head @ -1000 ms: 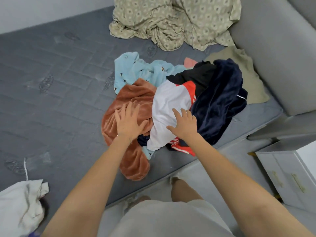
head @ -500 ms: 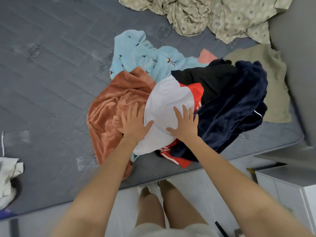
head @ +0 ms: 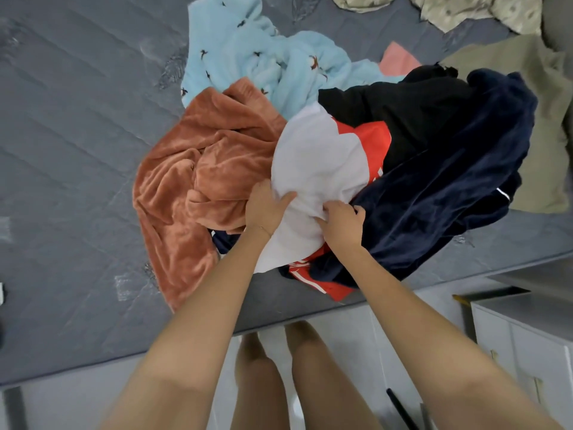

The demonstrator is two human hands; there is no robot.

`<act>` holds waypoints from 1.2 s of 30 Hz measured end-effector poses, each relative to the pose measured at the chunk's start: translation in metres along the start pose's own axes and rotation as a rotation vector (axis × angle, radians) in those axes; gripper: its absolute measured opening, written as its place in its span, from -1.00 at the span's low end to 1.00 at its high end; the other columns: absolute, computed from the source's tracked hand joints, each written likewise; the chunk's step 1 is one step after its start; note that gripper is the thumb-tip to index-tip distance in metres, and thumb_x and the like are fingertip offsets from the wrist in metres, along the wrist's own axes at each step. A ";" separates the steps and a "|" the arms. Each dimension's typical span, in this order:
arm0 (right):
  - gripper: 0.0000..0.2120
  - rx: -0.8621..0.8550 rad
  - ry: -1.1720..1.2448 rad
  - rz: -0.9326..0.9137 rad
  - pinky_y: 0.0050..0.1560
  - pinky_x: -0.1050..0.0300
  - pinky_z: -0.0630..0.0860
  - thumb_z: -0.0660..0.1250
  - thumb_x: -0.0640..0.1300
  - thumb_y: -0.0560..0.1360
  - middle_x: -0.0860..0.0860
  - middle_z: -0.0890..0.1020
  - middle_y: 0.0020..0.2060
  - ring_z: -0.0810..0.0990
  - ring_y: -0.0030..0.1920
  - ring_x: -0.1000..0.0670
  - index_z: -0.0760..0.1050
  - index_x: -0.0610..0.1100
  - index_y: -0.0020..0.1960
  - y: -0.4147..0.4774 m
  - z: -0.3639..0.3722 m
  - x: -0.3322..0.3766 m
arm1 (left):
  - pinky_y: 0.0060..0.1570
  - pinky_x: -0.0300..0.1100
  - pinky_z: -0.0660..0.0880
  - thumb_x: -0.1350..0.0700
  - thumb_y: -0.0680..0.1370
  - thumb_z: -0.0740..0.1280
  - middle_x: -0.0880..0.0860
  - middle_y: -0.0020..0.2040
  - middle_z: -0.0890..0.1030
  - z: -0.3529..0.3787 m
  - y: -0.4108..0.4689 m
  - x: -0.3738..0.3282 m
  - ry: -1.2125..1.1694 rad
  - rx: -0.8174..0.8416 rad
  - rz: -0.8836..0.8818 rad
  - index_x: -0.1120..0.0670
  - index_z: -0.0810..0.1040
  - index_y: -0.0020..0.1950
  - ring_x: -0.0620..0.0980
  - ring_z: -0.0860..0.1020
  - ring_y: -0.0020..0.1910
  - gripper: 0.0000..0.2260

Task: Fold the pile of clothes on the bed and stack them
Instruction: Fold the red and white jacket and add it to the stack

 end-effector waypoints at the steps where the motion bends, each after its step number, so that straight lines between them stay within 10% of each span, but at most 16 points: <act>1: -0.72 0.004 0.068 -0.010 0.26 0.02 0.26 0.26 0.08 0.60 -0.06 0.63 -0.02 0.56 0.05 -0.12 0.53 -0.13 0.11 0.001 -0.006 0.001 | -0.17 -0.14 0.33 -0.01 0.53 0.43 0.08 -0.19 0.47 -0.004 -0.004 -0.003 -0.077 -0.006 0.016 0.17 0.42 -0.14 0.01 0.44 -0.18 -0.70; 7: -0.61 0.110 0.522 -0.056 -0.38 0.24 0.22 0.35 -0.09 0.56 0.03 0.35 -0.45 0.32 -0.39 0.02 0.26 -0.10 -0.35 -0.014 -0.056 0.020 | -0.30 -0.28 0.29 0.13 0.56 0.40 0.05 -0.36 0.46 -0.054 -0.035 -0.049 -0.312 -0.108 0.088 0.23 0.46 -0.26 -0.20 0.37 -0.39 -0.74; 13: -0.51 0.061 0.607 -0.229 -0.40 0.23 0.21 0.39 -0.03 0.54 0.08 0.23 -0.48 0.21 -0.45 0.10 0.17 -0.05 -0.40 -0.057 -0.140 0.086 | -0.20 -0.44 0.33 0.16 0.58 0.38 0.01 -0.22 0.60 -0.149 -0.079 -0.105 -0.270 -0.196 0.225 0.18 0.55 -0.20 -0.16 0.48 -0.25 -0.82; 36: -0.57 -0.274 0.706 -0.589 -0.30 0.09 0.20 0.39 -0.05 0.53 0.08 0.33 -0.48 0.31 -0.40 0.11 0.25 -0.04 -0.41 -0.233 -0.262 0.397 | -0.44 -0.23 0.11 -0.07 0.49 0.46 -0.04 -0.45 0.13 -0.525 -0.224 -0.017 -0.188 -0.445 0.322 0.03 0.12 -0.43 -0.12 0.15 -0.49 -0.45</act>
Point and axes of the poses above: each hand's wrist, its own y-axis towards the middle knuckle, its own z-axis out of the palm, x = y × z, the point moved 10 cm from there along y, towards the middle knuckle
